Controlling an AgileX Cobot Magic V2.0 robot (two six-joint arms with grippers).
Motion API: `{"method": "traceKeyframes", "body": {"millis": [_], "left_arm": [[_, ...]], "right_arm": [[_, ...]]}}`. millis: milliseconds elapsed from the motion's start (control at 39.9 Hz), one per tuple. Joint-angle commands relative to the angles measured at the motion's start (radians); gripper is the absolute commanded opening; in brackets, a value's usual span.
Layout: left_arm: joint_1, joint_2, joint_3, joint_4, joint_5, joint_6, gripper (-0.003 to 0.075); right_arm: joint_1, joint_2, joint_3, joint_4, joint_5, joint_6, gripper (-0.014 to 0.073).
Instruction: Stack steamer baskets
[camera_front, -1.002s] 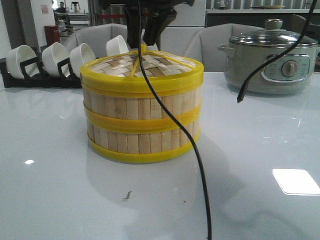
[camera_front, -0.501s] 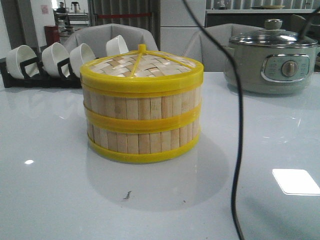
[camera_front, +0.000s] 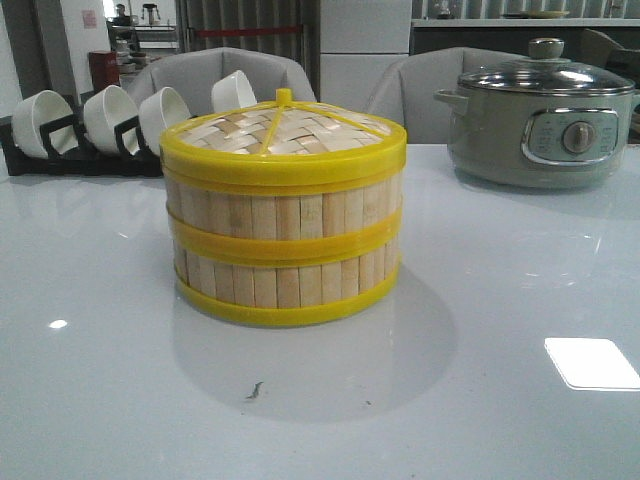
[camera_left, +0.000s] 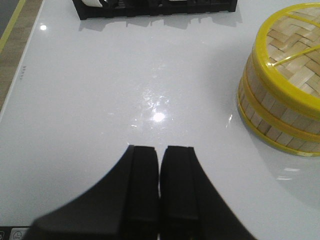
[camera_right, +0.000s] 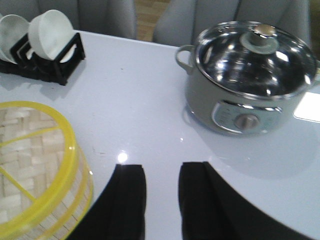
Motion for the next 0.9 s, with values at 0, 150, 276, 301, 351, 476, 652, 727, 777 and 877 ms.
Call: {"method": "traceKeyframes", "body": {"millis": [0,150,276,301,351,476,652,727,777,877], "left_arm": [[0.003,-0.006,-0.027,0.014,-0.073,-0.011,0.0091],[0.003,-0.006,-0.027,0.014,-0.073,-0.011,0.0091],[0.003,-0.006,-0.027,0.014,-0.073,-0.011,0.0091],[0.003,-0.006,-0.027,0.014,-0.073,-0.011,0.0091],[0.003,-0.006,-0.027,0.014,-0.073,-0.011,0.0091],[0.003,-0.006,-0.027,0.014,-0.073,-0.011,0.0091],[0.003,-0.006,-0.027,0.014,-0.073,-0.011,0.0091],[0.003,-0.006,-0.027,0.014,-0.073,-0.011,0.0091],[0.003,-0.006,-0.027,0.014,-0.073,-0.011,0.0091],[0.003,-0.006,-0.027,0.014,-0.073,-0.011,0.0091]], "right_arm": [[-0.052,-0.141,0.107,0.0,-0.118,-0.003,0.0299],[-0.122,-0.288,0.289,0.0,-0.132,-0.003,0.0299],[-0.17,-0.402,0.439,0.0,-0.206,-0.003,0.0299],[-0.179,-0.43,0.477,0.0,-0.227,-0.003,0.0299],[-0.197,-0.483,0.543,0.0,-0.28,-0.003,0.0299],[-0.231,-0.595,0.689,0.0,-0.396,-0.003,0.029],[-0.238,-0.66,0.802,0.0,-0.437,-0.003,0.0177],[-0.238,-0.661,0.819,0.0,-0.43,-0.003,0.0095],[-0.238,-0.661,0.821,0.0,-0.422,-0.003,0.0045],[-0.238,-0.661,0.821,0.0,-0.432,-0.003,0.0056]]}}
